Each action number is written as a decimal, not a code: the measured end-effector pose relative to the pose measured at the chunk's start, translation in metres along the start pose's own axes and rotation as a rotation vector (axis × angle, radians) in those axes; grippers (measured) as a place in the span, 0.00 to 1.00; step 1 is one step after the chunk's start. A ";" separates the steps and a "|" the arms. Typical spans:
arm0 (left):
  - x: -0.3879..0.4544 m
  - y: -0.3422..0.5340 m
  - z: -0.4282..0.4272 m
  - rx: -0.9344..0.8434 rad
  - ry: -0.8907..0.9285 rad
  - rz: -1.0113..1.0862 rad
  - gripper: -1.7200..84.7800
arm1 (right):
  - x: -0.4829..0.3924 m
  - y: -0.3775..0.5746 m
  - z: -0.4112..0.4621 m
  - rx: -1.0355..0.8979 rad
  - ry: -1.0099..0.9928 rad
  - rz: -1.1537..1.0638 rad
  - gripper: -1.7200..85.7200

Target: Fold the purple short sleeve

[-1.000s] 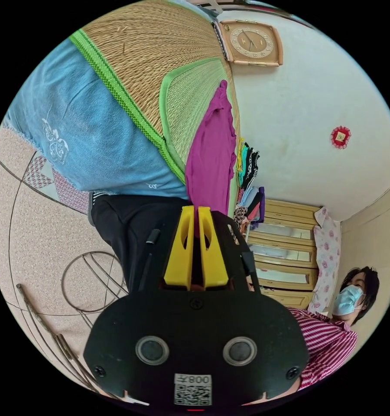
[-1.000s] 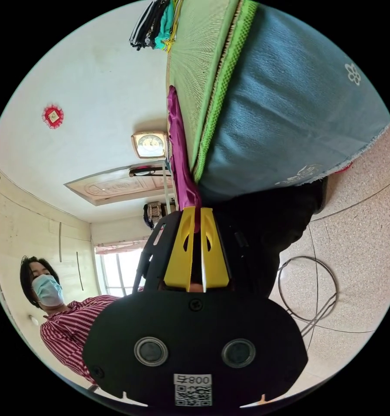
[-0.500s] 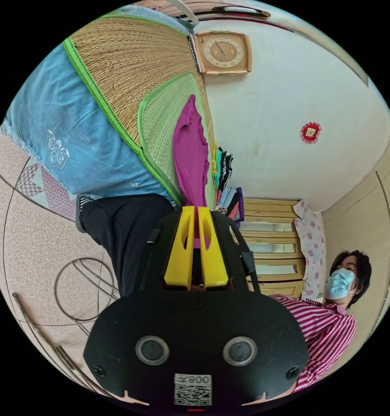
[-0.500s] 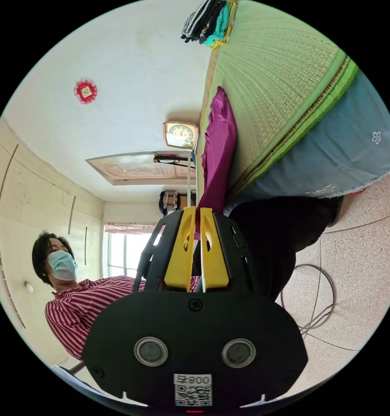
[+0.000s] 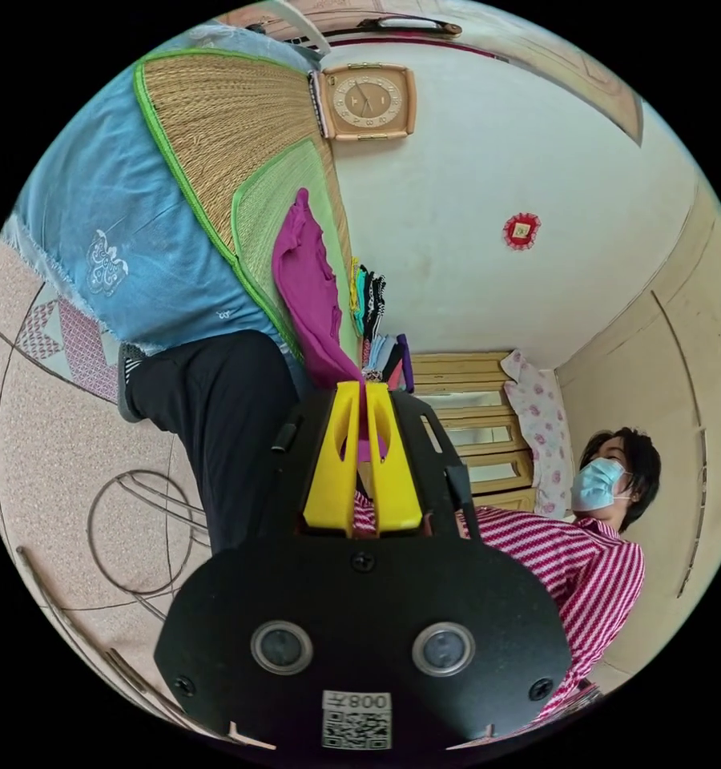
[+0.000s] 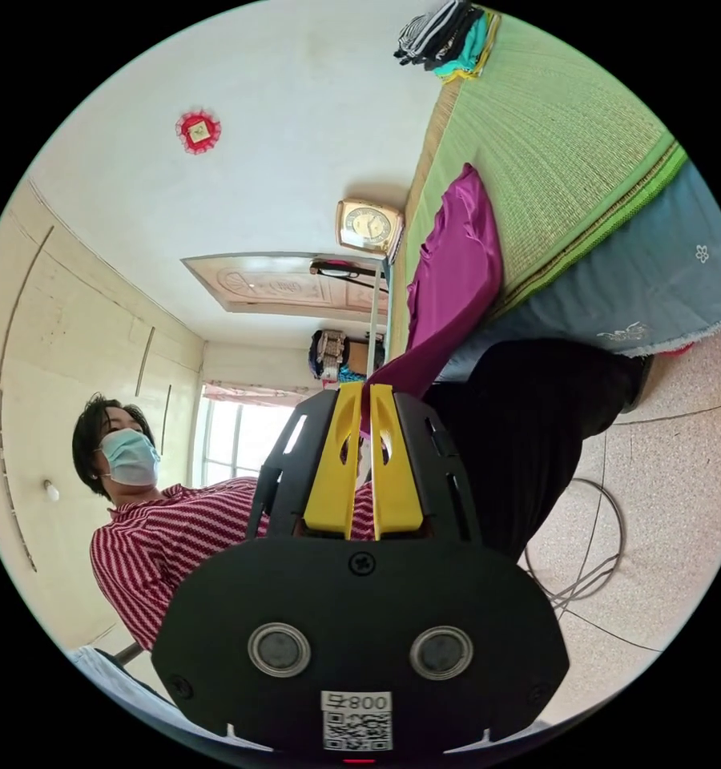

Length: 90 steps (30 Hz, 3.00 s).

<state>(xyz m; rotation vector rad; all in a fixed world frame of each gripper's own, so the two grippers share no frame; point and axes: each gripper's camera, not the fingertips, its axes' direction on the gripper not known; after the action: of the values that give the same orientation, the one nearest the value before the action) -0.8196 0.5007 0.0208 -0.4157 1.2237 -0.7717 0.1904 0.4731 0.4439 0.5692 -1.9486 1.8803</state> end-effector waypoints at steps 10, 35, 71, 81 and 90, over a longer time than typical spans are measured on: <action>0.021 0.048 -0.009 -0.073 0.034 0.052 0.03 | -0.005 0.037 -0.005 -0.016 0.009 -0.058 0.03; 0.054 0.116 -0.011 -0.098 0.159 0.143 0.03 | 0.023 0.083 0.000 0.001 -0.019 -0.123 0.04; 0.084 0.103 -0.006 -0.080 0.235 0.178 0.03 | -0.003 0.140 0.010 0.018 -0.034 -0.155 0.04; 0.101 0.070 -0.001 -0.090 0.250 0.202 0.03 | -0.037 0.148 0.008 0.015 -0.033 -0.168 0.04; 0.109 0.021 0.011 -0.064 0.248 0.210 0.03 | -0.068 0.144 0.008 0.022 -0.037 -0.167 0.04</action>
<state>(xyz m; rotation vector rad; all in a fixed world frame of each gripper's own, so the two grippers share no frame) -0.7883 0.4349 -0.0641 -0.2427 1.5004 -0.6171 0.1720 0.4708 0.2857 0.7536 -1.8433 1.8011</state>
